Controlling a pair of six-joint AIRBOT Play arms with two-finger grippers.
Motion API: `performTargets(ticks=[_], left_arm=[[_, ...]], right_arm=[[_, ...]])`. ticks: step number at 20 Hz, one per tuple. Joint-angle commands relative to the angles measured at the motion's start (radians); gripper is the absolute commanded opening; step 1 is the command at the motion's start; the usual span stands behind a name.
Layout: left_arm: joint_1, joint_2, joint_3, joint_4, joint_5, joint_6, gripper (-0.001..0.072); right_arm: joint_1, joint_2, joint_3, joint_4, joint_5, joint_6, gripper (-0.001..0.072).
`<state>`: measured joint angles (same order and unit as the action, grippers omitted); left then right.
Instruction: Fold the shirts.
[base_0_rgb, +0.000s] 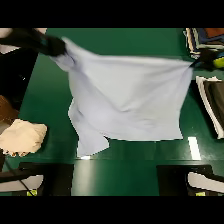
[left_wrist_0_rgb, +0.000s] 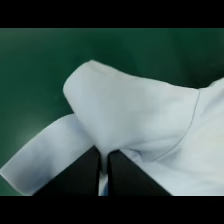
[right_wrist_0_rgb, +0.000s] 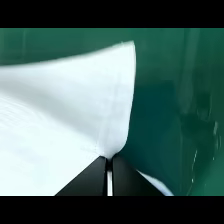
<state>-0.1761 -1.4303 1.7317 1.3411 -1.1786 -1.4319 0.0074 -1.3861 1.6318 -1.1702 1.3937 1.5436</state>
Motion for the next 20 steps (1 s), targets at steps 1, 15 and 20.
performTargets(ticks=[1,15,20], left_arm=[[0.000,-0.185,-0.052,-0.028,0.068,0.053,0.0026],[0.147,-0.029,-0.234,-0.016,-0.134,-0.002,0.0642],[0.145,0.242,-0.788,-0.129,0.009,-0.028,0.0642]], right_arm=[[0.019,-0.154,-0.022,-0.027,-0.103,0.011,0.0019],[-0.023,-0.008,-0.113,-0.026,-0.003,-0.046,0.0330],[-0.053,0.175,-0.347,-0.025,0.018,-0.045,0.0331]])
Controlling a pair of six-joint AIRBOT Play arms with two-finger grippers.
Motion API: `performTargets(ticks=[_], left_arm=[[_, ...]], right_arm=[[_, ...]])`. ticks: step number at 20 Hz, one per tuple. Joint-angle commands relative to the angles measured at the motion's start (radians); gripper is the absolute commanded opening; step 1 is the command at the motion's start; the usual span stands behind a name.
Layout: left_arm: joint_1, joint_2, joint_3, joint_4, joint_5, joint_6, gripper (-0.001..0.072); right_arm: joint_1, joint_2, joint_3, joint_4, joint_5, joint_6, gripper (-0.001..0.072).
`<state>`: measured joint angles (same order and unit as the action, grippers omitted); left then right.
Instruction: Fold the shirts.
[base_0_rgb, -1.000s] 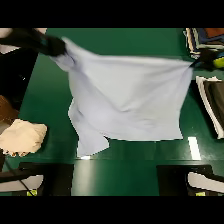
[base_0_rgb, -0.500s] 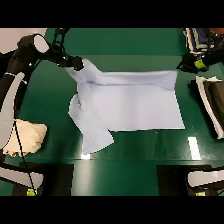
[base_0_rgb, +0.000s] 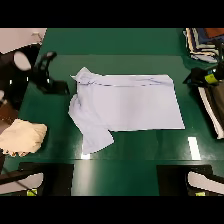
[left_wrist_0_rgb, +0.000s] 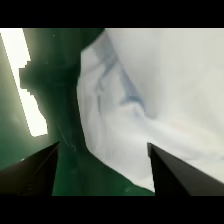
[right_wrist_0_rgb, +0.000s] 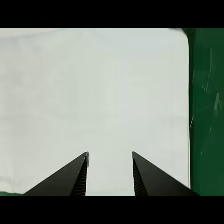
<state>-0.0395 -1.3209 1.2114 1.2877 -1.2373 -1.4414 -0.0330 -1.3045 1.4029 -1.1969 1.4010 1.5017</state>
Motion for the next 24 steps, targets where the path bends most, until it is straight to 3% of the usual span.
performTargets(ticks=[1,4,8,10,11,12,13,14,18,21,22,24], left_arm=[[0.008,0.168,-0.349,-0.119,0.100,-0.019,0.0642],[0.008,0.212,-0.511,-0.237,0.161,-0.014,0.0642],[0.008,0.211,-0.601,-0.394,0.281,0.084,0.0642],[0.008,0.211,-0.610,-0.415,0.303,0.089,0.0641],[0.008,0.211,-0.610,-0.421,0.312,0.089,0.0556],[0.008,0.211,-0.610,-0.432,0.320,0.090,0.0288],[0.008,0.211,-0.610,-0.436,0.322,0.101,0.0119],[0.008,0.211,-0.610,-0.435,0.321,0.128,0.0023],[0.011,0.217,-0.582,-0.405,0.307,0.132,0.0025],[0.011,0.247,-0.504,-0.374,0.274,0.133,0.0025],[0.011,0.259,-0.480,-0.367,0.274,0.133,0.0025],[0.011,0.265,-0.441,-0.367,0.266,0.133,0.0025]], right_arm=[[-0.013,0.116,-0.148,0.003,0.004,-0.003,0.0330],[-0.013,0.160,-0.208,0.036,0.000,-0.003,0.0330],[-0.013,0.183,-0.245,0.058,-0.014,-0.003,0.0330],[-0.013,0.183,-0.244,0.073,-0.011,-0.003,0.0330],[-0.014,0.183,-0.244,0.079,-0.013,-0.003,0.0330],[-0.014,0.183,-0.245,0.079,-0.013,-0.003,0.0330],[-0.014,0.183,-0.245,0.077,-0.014,-0.003,0.0330],[-0.014,0.183,-0.245,0.074,-0.013,-0.003,0.0330],[-0.087,0.183,-0.246,0.060,0.065,-0.019,0.0331],[-0.196,0.203,-0.314,-0.039,0.121,-0.018,0.0330],[-0.244,0.219,-0.375,-0.034,0.113,-0.019,0.0350],[-0.357,0.246,-0.531,-0.025,0.075,-0.018,0.0515]])
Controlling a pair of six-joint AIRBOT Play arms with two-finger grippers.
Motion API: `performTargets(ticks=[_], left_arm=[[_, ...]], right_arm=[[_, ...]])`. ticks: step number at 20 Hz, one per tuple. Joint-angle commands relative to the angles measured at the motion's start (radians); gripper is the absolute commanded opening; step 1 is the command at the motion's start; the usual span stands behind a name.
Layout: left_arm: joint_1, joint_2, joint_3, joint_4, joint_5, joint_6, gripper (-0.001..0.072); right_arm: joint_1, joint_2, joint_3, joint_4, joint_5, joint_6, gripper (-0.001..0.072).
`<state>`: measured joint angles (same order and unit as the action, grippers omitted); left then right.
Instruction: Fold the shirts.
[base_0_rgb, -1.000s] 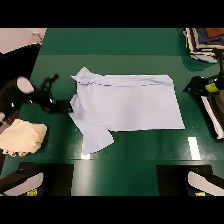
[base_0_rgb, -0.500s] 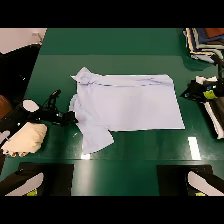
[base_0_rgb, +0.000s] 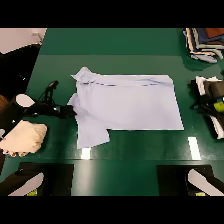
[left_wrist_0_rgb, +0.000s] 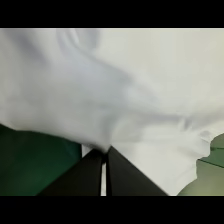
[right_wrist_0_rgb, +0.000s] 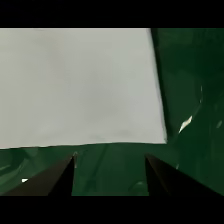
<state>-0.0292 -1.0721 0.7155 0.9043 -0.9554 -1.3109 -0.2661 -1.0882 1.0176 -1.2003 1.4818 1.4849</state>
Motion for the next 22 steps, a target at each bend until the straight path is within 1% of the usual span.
performTargets(ticks=[1,2,3,4,6,8,11,12,13,15,16,17,19,21,22], left_arm=[[0.001,0.016,0.063,0.015,-0.018,0.002,0.0025],[0.000,0.016,0.063,0.013,-0.014,0.002,0.0026],[0.000,0.016,0.063,0.013,-0.011,0.002,0.0025],[0.000,0.016,0.063,0.013,-0.008,0.002,0.0025],[0.000,0.016,0.063,0.013,-0.016,0.002,0.0026],[0.000,0.016,0.063,0.013,-0.021,0.002,0.0026],[0.000,0.016,0.063,0.013,-0.031,0.002,0.0026],[0.000,0.016,0.063,0.013,-0.031,0.002,0.0026],[0.000,0.016,0.063,0.013,-0.029,0.002,0.0026],[0.000,0.016,0.064,0.013,-0.029,0.002,0.0026],[0.000,0.016,0.064,0.013,-0.030,0.002,0.0025],[0.000,0.021,0.064,0.014,-0.029,0.001,0.0025],[0.000,0.054,0.081,0.042,-0.042,-0.015,0.0024],[0.000,0.105,0.154,0.114,-0.097,-0.054,0.0024],[0.000,0.138,0.211,0.145,-0.133,-0.054,0.0025]], right_arm=[[-0.172,0.039,-0.220,-0.019,-0.025,-0.001,0.0512],[-0.214,0.044,-0.291,0.001,-0.043,-0.002,0.0508],[-0.258,0.040,-0.359,0.048,-0.069,-0.006,0.0488],[-0.286,0.031,-0.412,0.097,-0.093,-0.031,0.0434],[-0.308,-0.002,-0.491,0.204,-0.161,-0.075,0.0429],[-0.288,-0.040,-0.528,0.296,-0.237,-0.111,0.0428],[-0.217,-0.077,-0.506,0.340,-0.325,-0.117,0.0426],[-0.191,-0.083,-0.492,0.340,-0.349,-0.117,0.0412],[-0.167,-0.090,-0.475,0.340,-0.367,-0.117,0.0332],[-0.110,-0.092,-0.447,0.340,-0.396,-0.117,0.0287],[-0.082,-0.091,-0.431,0.335,-0.406,-0.117,0.0124],[-0.056,-0.083,-0.418,0.334,-0.415,-0.121,0.0023],[-0.006,-0.040,-0.388,0.335,-0.429,-0.133,0.0021],[0.027,0.034,-0.316,0.334,-0.412,-0.133,0.0021],[0.037,0.077,-0.265,0.335,-0.401,-0.133,0.0020]])
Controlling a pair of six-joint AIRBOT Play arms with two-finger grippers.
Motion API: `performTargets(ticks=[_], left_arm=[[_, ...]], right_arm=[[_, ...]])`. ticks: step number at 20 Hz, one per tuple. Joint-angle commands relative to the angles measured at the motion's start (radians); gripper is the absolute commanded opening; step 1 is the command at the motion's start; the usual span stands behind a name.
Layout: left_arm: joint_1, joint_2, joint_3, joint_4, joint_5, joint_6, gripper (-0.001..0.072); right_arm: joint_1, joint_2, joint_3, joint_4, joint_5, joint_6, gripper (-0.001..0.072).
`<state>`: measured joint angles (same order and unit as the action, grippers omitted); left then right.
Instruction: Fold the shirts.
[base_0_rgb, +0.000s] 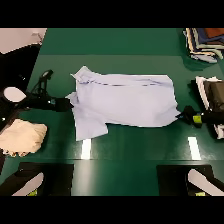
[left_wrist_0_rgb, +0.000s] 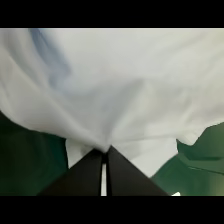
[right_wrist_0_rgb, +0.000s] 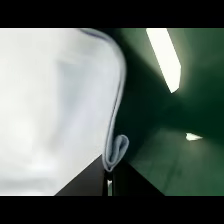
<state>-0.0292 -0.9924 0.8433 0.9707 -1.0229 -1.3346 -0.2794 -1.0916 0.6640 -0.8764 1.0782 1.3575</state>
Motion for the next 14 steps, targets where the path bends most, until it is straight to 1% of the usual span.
performTargets(ticks=[1,4,7,9,12,14], left_arm=[[0.000,0.095,0.161,0.108,-0.100,-0.031,0.0025],[0.000,0.172,0.457,0.153,-0.151,-0.031,0.0025],[0.000,0.188,0.810,0.153,-0.167,-0.054,0.0025],[0.000,0.187,1.012,0.152,-0.164,-0.055,0.0025],[0.000,0.187,1.231,0.151,-0.159,-0.076,0.0024],[0.000,0.187,1.273,0.151,-0.122,-0.076,0.0024]], right_arm=[[0.060,0.130,0.158,0.012,0.017,-0.005,0.0020],[0.060,0.256,0.412,0.011,0.031,-0.005,0.0020],[0.024,0.347,0.656,0.010,0.033,-0.005,0.0020],[-0.027,0.384,0.798,0.010,0.057,-0.005,0.0020],[-0.148,0.399,0.978,0.010,0.163,-0.005,0.0020],[-0.238,0.399,1.064,0.010,0.211,-0.004,0.0020]])
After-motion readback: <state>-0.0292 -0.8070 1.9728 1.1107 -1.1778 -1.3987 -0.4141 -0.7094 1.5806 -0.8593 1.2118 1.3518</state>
